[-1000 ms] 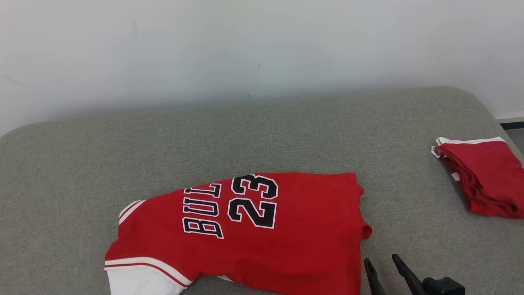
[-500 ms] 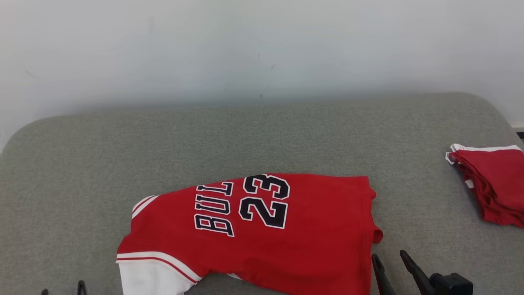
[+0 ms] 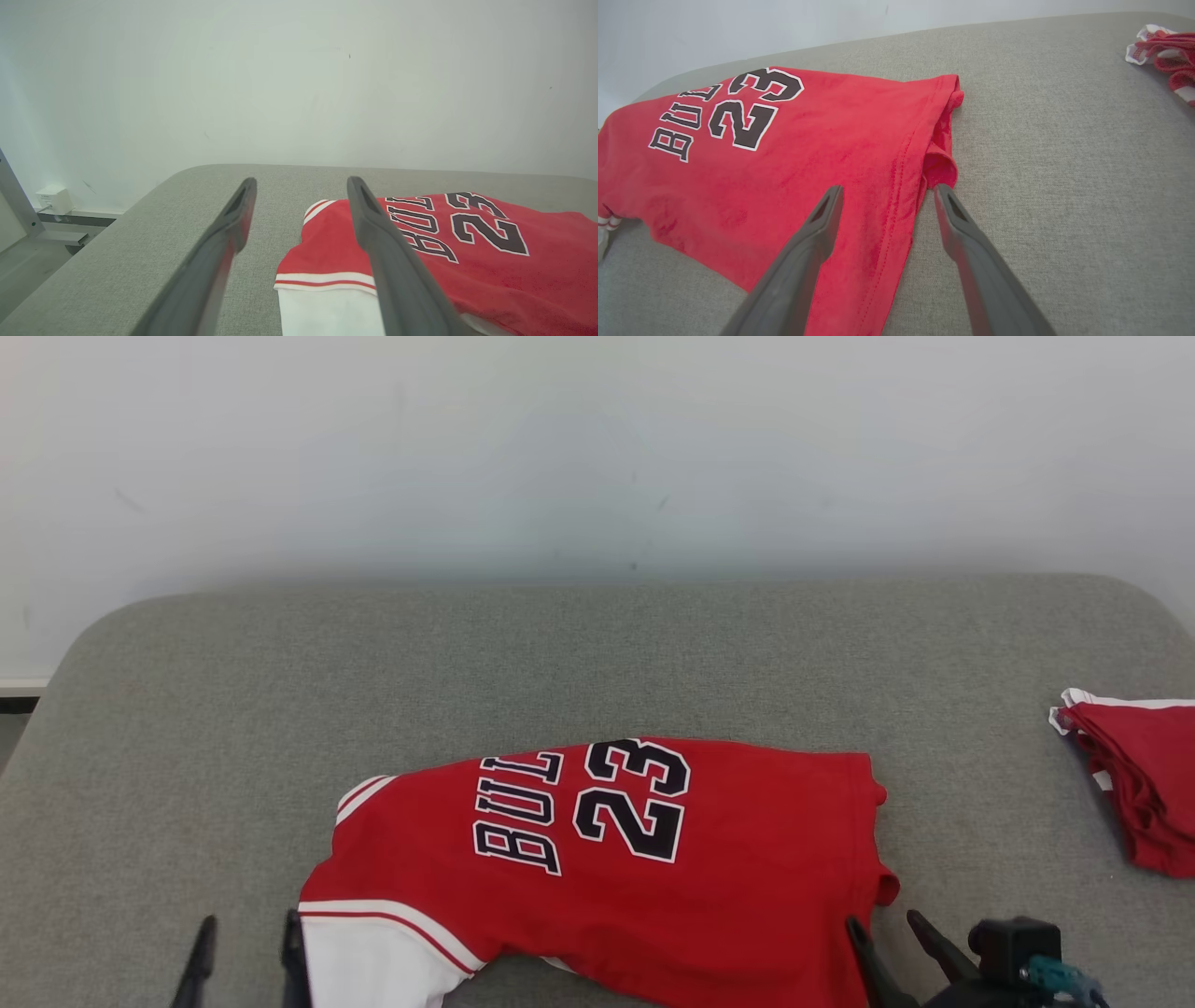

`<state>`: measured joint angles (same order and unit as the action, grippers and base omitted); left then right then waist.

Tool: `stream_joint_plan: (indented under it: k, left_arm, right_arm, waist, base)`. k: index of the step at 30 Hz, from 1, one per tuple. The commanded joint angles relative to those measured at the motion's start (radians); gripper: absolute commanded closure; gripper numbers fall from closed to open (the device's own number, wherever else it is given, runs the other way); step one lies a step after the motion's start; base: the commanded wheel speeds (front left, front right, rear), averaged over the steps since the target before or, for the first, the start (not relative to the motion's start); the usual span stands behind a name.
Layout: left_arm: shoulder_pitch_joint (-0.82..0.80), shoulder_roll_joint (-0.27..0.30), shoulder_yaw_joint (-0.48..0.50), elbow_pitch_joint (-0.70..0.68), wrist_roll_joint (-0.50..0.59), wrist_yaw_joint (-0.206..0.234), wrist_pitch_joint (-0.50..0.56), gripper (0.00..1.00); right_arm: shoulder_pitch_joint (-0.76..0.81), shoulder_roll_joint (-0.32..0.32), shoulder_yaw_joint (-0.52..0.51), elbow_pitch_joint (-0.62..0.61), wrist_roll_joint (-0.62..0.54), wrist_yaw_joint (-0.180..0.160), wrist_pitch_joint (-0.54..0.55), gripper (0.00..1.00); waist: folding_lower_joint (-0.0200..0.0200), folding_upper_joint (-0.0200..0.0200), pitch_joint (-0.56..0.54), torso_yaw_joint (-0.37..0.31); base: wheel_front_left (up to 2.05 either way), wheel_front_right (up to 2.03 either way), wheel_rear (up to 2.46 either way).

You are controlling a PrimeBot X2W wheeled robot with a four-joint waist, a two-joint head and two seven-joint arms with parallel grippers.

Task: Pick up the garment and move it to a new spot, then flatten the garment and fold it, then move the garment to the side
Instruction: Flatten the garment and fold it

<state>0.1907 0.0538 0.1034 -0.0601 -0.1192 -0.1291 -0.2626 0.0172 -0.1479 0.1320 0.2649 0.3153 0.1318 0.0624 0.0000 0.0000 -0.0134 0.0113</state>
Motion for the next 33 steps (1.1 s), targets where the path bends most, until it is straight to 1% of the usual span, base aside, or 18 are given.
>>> stream_joint_plan:
  k: [1, 6, 10, 14, 20, 25, 26, 27, 28, 29, 30, 31, 33]
  left_arm:
    - [0.015, -0.002, -0.013, -0.01, -0.002, 0.003, -0.003, 0.0]
    - [0.038, -0.004, -0.094, -0.051, -0.02, 0.039, -0.003, 0.0]
    - [0.057, -0.004, -0.136, -0.068, -0.025, 0.066, -0.003, 0.0]
    - [0.065, -0.004, -0.159, -0.076, -0.018, 0.076, -0.003, 0.0]
    - [0.061, -0.004, -0.174, -0.083, -0.013, 0.078, -0.003, 0.0]
    - [0.048, -0.004, -0.178, -0.081, -0.013, 0.069, -0.003, 0.0]
    - [0.045, -0.004, -0.179, -0.08, -0.014, 0.07, -0.003, 0.0]
    - [0.042, -0.004, -0.18, -0.078, -0.014, 0.069, -0.003, 0.0]
    - [0.04, -0.004, -0.18, -0.076, -0.015, 0.067, -0.003, 0.0]
    - [0.037, -0.004, -0.181, -0.074, -0.015, 0.064, -0.003, 0.0]
    - [0.035, -0.004, -0.181, -0.072, -0.016, 0.063, -0.003, 0.0]
    - [0.032, -0.004, -0.181, -0.071, -0.018, 0.061, -0.003, 0.0]
    - [0.029, -0.004, -0.182, -0.07, -0.02, 0.061, -0.003, 0.0]
  right_arm:
    - [-0.015, -0.003, -0.004, 0.0, 0.005, -0.003, 0.018, 0.0]
    - [-0.056, 0.005, -0.038, -0.002, 0.022, -0.003, 0.139, 0.0]
    - [-0.09, 0.023, -0.094, 0.005, 0.023, -0.003, 0.246, 0.0]
    - [-0.123, 0.04, -0.14, 0.012, 0.01, -0.003, 0.345, 0.0]
    - [-0.163, 0.064, -0.172, 0.027, 0.006, -0.003, 0.417, 0.0]
    - [-0.209, 0.076, -0.181, 0.058, -0.003, -0.003, 0.43, 0.0]
    - [-0.217, 0.077, -0.185, 0.065, -0.01, -0.003, 0.426, 0.28]
    - [-0.221, 0.077, -0.189, 0.073, -0.015, -0.003, 0.425, 0.52]
    - [-0.226, 0.077, -0.192, 0.08, -0.021, -0.003, 0.422, 0.62]
    - [-0.235, 0.076, -0.196, 0.086, -0.03, -0.003, 0.417, 0.77]
    - [-0.242, 0.074, -0.202, 0.09, -0.038, -0.003, 0.411, 0.98]
    - [-0.248, 0.07, -0.207, 0.093, -0.05, -0.003, 0.405, 1.0]
    - [-0.254, 0.064, -0.213, 0.093, -0.06, -0.003, 0.395, 1.0]
  waist:
    - [0.0, 0.0, 0.0, 0.002]
    - [0.0, 0.0, 0.002, 0.005]
    - [0.0, 0.0, 0.007, 0.006]
    - [0.0, 0.0, 0.025, 0.014]
    - [0.0, 0.0, 0.056, 0.035]
    - [0.0, 0.0, 0.087, 0.06]
    - [0.0, 0.0, 0.09, 0.064]
    - [0.0, 0.0, 0.094, 0.069]
    - [0.0, 0.0, 0.096, 0.074]
    - [0.0, 0.0, 0.099, 0.08]
    - [0.0, 0.0, 0.102, 0.086]
    - [0.0, 0.0, 0.104, 0.091]
    - [0.0, 0.0, 0.108, 0.096]
  base:
    - [0.0, 0.0, 0.0]
    - [0.0, 0.0, 0.0]
    - [0.0, 0.0, 0.0]
    - [0.0, 0.0, 0.0]
    - [0.0, 0.0, 0.0]
    - [0.0, 0.0, 0.0]
    - [0.0, 0.0, 0.0]
    - [0.0, 0.0, 0.0]
    - [0.0, 0.0, 0.0]
    - [0.0, 0.0, 0.0]
    - [0.0, 0.0, 0.0]
    - [0.0, 0.0, 0.0]
    - [0.0, 0.0, 0.0]
